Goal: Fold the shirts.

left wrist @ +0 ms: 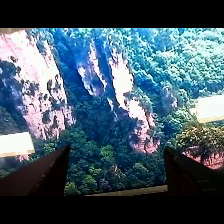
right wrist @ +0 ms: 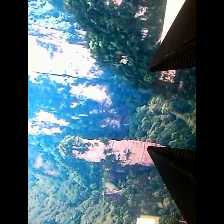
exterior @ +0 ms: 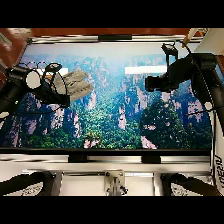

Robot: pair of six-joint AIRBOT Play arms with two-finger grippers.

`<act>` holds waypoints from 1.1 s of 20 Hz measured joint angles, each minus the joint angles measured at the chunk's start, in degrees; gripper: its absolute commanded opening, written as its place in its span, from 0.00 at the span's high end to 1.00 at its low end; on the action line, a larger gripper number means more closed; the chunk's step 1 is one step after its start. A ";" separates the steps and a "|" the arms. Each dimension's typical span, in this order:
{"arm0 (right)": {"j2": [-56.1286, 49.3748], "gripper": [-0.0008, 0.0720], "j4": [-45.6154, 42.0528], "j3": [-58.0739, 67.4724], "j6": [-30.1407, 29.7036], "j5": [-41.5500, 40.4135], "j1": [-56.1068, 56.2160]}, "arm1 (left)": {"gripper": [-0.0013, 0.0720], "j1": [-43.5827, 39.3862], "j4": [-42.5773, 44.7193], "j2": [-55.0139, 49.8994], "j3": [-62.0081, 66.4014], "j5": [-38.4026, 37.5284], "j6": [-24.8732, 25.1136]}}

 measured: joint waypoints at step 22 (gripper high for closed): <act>0.00 0.20 1.16 0.00 -1.29 -2.51 -0.11 | 0.08 0.00 0.00 0.00 0.00 0.66 0.00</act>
